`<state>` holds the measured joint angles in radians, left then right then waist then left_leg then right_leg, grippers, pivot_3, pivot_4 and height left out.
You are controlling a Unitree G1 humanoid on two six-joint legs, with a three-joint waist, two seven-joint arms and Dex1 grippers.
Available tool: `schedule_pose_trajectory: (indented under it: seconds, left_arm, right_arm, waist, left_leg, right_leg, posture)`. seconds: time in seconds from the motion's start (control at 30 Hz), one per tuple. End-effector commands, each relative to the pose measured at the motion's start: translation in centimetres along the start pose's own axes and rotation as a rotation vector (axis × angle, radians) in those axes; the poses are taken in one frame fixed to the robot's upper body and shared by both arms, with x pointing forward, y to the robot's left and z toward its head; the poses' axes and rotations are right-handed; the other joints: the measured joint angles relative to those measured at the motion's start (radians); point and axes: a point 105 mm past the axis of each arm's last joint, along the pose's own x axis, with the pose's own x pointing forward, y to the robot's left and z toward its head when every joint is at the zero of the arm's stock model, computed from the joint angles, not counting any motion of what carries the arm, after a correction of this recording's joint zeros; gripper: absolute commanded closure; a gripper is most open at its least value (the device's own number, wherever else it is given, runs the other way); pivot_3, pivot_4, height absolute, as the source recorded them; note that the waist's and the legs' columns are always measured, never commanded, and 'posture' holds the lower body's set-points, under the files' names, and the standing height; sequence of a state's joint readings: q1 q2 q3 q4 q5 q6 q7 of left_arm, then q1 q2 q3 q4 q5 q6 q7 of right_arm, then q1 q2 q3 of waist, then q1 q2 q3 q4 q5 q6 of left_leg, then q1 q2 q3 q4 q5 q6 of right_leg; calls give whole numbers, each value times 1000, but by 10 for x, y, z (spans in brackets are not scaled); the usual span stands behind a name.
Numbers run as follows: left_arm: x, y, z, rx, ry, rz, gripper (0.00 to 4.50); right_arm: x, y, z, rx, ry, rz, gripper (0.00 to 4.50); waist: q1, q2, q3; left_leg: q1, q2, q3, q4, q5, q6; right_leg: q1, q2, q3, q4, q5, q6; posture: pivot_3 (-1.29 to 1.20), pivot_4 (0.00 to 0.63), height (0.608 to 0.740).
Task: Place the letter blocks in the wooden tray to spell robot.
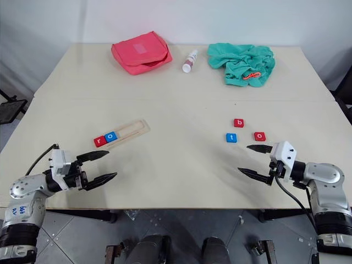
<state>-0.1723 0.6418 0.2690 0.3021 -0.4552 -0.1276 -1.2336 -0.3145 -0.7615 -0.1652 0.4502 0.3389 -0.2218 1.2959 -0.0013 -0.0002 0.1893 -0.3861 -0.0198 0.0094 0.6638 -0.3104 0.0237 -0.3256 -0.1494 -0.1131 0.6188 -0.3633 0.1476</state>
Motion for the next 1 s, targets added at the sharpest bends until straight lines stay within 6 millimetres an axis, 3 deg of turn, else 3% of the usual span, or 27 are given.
schedule_pose_trajectory:
  seconds: [0.03,0.27,0.47,0.57,0.63,1.0]
  left_arm:
    - [0,-1,7,18,-21,26,0]
    - [-4,-5,8,-1,12,66,0]
    - [-23,-11,8,-32,84,137,0]
    - [-52,-4,7,-38,138,202,0]
    - [-61,5,7,-20,170,248,0]
    - [-46,57,5,-38,275,235,0]
  right_arm:
    - [-8,-12,13,-49,-24,-34,69]
    - [-1,-14,18,-50,-37,-21,69]
    - [4,-17,21,-55,-51,-16,69]
    - [11,-17,28,-69,-74,-1,69]
    - [15,-16,32,-73,-88,5,69]
    - [22,-8,49,-107,-141,23,69]
  waist:
    - [-1,0,0]
    - [0,0,0]
    - [-1,1,0]
    - [-1,1,1]
    - [0,2,1]
    - [5,4,2]
  left_leg:
    - [0,0,0,0,0,0]
    - [0,0,0,0,0,0]
    - [0,0,0,0,0,0]
    - [0,1,0,0,0,0]
    - [0,1,0,0,0,0]
    - [0,-1,0,0,0,0]
  right_leg:
    - [0,0,0,0,0,0]
    - [0,0,0,0,0,0]
    - [0,0,1,-1,0,0]
    - [0,0,1,-1,0,0]
    - [0,0,1,-2,0,0]
    - [-1,0,0,1,0,0]
  posture:
    - [0,150,740]
    - [0,150,740]
    - [0,150,740]
    - [0,150,740]
    - [0,150,740]
    - [0,150,740]
